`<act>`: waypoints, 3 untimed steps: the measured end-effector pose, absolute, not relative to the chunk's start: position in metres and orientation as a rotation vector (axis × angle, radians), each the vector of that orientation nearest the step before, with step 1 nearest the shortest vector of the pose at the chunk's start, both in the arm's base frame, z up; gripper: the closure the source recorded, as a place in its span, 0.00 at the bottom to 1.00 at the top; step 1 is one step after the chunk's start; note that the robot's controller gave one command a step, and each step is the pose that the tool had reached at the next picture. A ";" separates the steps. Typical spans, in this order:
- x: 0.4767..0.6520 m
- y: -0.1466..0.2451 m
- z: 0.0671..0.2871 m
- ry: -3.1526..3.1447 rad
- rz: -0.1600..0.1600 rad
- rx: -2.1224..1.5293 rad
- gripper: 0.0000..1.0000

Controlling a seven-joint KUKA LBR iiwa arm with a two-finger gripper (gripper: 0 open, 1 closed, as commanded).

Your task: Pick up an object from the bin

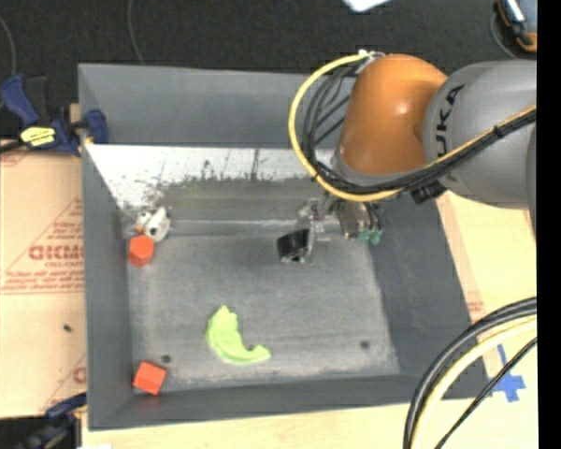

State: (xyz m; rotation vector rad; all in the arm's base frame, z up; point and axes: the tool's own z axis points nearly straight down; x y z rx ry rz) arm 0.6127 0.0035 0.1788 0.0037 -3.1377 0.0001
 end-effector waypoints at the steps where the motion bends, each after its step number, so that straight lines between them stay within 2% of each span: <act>1: 0.614 0.004 0.184 -3.146 0.000 0.004 0.00; 2: 0.653 -0.041 0.094 -3.142 -0.002 -0.242 0.00; 3: 0.651 -0.039 0.129 -3.151 0.000 -0.022 0.00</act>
Offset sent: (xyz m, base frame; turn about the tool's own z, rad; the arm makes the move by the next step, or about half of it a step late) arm 0.0408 -0.0498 -0.1088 0.1620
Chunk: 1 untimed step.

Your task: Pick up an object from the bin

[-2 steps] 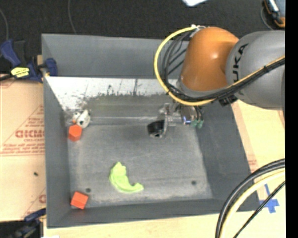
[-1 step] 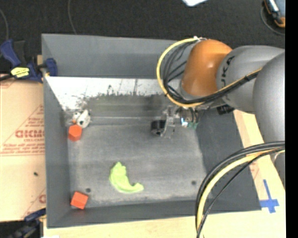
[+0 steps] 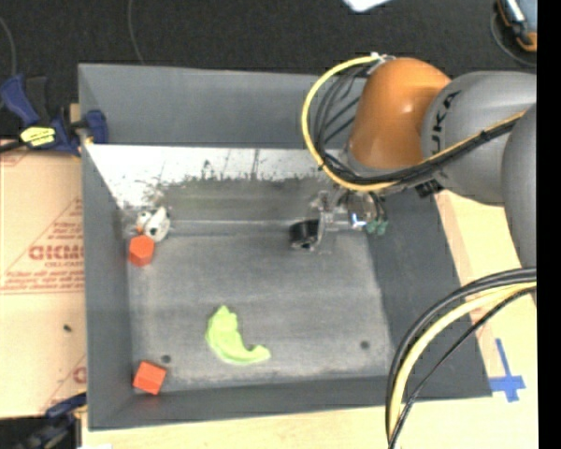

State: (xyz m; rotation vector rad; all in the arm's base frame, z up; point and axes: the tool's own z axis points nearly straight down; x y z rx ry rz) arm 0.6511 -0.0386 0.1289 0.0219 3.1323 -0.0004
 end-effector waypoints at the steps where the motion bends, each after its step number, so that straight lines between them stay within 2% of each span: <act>1: 0.653 0.009 0.100 3.122 0.004 0.226 0.00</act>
Offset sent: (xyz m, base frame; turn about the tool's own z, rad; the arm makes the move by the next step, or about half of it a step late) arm -0.0036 0.0060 -0.0589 0.2593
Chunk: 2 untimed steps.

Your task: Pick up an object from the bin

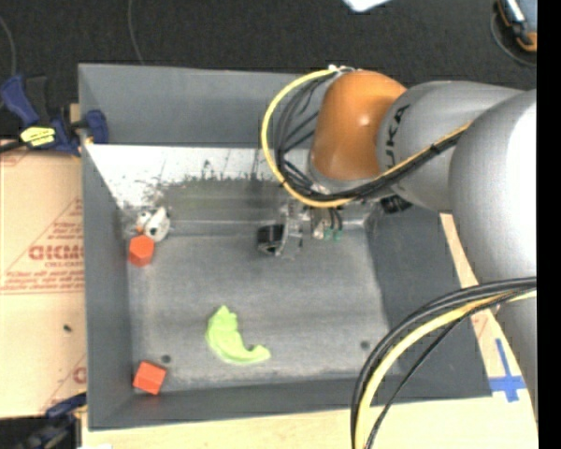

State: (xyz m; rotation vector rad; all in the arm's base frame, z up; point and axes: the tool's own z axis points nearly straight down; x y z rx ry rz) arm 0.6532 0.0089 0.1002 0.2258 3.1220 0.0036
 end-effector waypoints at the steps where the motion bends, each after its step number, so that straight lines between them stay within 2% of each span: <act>1: 0.653 -0.019 0.101 3.096 0.002 0.398 0.00; 2: 0.660 0.086 0.081 3.055 0.014 0.574 1.00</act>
Offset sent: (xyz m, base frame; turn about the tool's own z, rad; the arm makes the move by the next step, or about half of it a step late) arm -0.0005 0.0776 -0.0302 0.2300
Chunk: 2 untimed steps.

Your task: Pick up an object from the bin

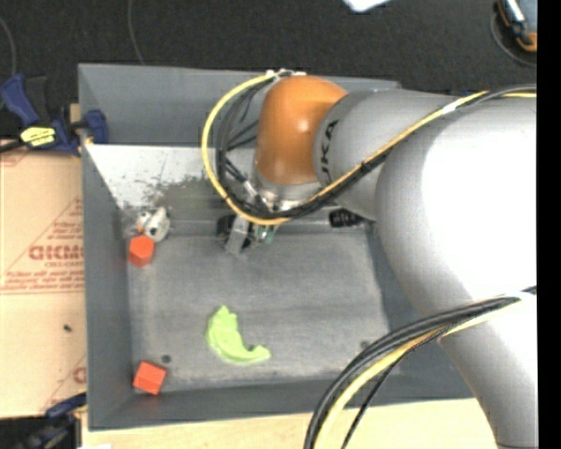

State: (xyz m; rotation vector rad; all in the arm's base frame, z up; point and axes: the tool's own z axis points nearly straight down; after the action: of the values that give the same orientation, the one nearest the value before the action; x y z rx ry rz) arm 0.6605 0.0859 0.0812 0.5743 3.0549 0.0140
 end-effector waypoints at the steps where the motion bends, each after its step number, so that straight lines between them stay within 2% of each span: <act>1: 0.660 0.085 0.080 3.054 0.013 0.572 1.00; 2: 0.663 0.085 0.152 3.046 0.017 0.568 1.00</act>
Offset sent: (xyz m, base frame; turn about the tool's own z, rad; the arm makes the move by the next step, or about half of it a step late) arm 0.0001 0.0000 0.0663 0.0000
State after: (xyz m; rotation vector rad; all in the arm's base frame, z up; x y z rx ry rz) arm 0.6634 0.0848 0.1516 0.5680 3.0463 0.0171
